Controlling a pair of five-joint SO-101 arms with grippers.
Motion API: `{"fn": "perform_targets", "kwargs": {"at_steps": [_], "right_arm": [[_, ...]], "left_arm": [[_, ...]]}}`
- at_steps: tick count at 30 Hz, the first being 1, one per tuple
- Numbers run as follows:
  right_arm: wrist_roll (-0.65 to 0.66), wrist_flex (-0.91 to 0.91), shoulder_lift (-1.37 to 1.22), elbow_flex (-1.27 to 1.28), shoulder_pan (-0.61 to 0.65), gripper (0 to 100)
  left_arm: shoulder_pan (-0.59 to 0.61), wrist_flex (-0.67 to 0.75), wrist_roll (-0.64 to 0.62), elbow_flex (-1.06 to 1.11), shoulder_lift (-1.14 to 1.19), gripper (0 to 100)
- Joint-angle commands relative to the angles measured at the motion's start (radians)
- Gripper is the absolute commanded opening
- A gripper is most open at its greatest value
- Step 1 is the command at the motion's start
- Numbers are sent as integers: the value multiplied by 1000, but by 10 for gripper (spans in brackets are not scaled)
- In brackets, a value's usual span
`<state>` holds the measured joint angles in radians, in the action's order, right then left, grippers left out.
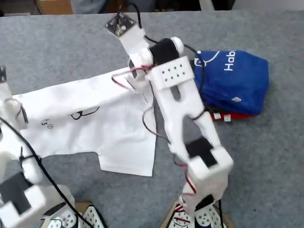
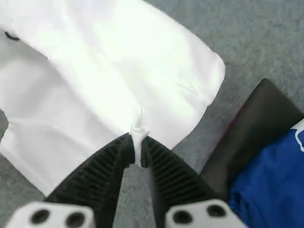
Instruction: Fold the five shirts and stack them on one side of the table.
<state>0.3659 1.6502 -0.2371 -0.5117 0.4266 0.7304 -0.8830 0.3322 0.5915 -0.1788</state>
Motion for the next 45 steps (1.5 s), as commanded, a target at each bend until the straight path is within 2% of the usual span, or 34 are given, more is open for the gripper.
{"fn": "perform_targets", "kwargs": {"at_steps": [1, 8, 13, 18, 28, 38, 45], "right_arm": [[34, -86, 213, 303, 8, 12], [71, -209, 473, 766, 49, 12], [63, -281, 547, 947, 81, 12], [68, -307, 555, 1017, 80, 12], [110, -293, 555, 1093, 84, 12], [110, -304, 555, 1141, 101, 12], [89, -348, 552, 1202, 186, 12]], "left_arm": [[39, 72, 15, 90, -87, 29], [120, 77, 124, 90, -31, 29], [140, 57, 175, 122, -31, 29], [140, 21, 258, 166, -32, 29], [217, 61, 367, 180, -23, 29], [208, 55, 379, 189, -25, 29], [228, 55, 420, 189, -23, 29]]}}
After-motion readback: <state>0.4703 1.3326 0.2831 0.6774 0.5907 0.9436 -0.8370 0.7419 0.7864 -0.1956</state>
